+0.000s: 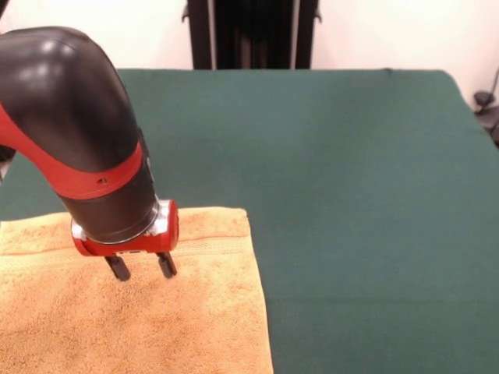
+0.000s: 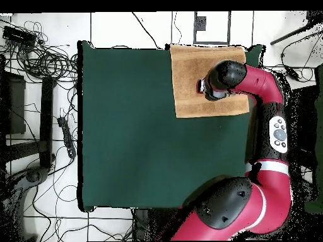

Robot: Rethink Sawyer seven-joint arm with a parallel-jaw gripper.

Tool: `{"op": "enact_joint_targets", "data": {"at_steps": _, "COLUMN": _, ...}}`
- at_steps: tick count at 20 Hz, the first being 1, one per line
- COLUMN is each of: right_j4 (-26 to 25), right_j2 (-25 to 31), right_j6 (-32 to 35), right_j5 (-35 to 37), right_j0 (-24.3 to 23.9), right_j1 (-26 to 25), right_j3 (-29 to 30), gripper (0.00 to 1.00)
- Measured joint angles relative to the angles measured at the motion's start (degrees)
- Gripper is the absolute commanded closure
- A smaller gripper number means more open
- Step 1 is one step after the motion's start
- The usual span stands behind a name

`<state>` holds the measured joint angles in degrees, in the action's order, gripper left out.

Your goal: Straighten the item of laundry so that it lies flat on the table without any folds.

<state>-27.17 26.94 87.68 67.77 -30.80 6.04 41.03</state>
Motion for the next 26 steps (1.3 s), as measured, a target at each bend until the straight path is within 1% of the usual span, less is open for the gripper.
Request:
{"op": "enact_joint_targets", "data": {"at_steps": 17, "right_j4": 0.2, "right_j2": -2.6, "right_j6": 0.0, "right_j5": 0.0, "right_j0": 1.8, "right_j1": -0.1, "right_j3": -0.7, "gripper": 0.0}}
{"op": "enact_joint_targets", "data": {"at_steps": 22, "right_j4": 0.7, "right_j2": -3.9, "right_j6": 0.0, "right_j5": 0.0, "right_j0": 1.9, "right_j1": 0.7, "right_j3": 0.9, "gripper": 0.0}}
{"op": "enact_joint_targets", "data": {"at_steps": 26, "right_j4": 0.7, "right_j2": -5.3, "right_j6": 0.0, "right_j5": 0.1, "right_j0": 1.9, "right_j1": 1.8, "right_j3": 3.6, "gripper": 0.0}}
